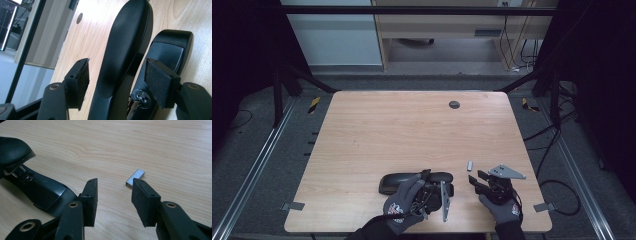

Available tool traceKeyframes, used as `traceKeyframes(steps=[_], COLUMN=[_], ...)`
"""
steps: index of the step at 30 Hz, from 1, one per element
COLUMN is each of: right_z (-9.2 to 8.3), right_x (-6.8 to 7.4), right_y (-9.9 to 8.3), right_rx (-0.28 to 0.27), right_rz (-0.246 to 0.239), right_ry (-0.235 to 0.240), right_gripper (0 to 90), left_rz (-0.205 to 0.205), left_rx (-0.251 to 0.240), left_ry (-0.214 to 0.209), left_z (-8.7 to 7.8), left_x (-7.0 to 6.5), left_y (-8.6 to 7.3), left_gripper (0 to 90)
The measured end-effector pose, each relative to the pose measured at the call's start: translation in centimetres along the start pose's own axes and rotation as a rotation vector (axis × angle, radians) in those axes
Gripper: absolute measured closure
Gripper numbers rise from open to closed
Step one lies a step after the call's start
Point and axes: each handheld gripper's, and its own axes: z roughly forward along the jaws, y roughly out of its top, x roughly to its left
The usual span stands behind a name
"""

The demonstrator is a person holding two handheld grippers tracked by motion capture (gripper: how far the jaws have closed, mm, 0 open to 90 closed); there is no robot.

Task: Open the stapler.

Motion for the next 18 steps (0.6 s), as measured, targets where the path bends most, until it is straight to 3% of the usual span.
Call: traceKeyframes(steps=[8,18], right_z=[0.04,0.2], right_x=[0.07,0.58], right_y=[-0.02,-0.04], right_rx=[0.006,0.013], right_rz=[0.002,-0.009], right_ry=[0.005,0.021], right_gripper=[58.3,63.4], left_rz=[0.034,0.049], left_rx=[0.009,0.019], left_ry=[0.032,0.061], left_z=[0.33,0.85], left_x=[-0.31,-0.53], left_y=[0.19,0.22], left_gripper=[38.1,42.1])
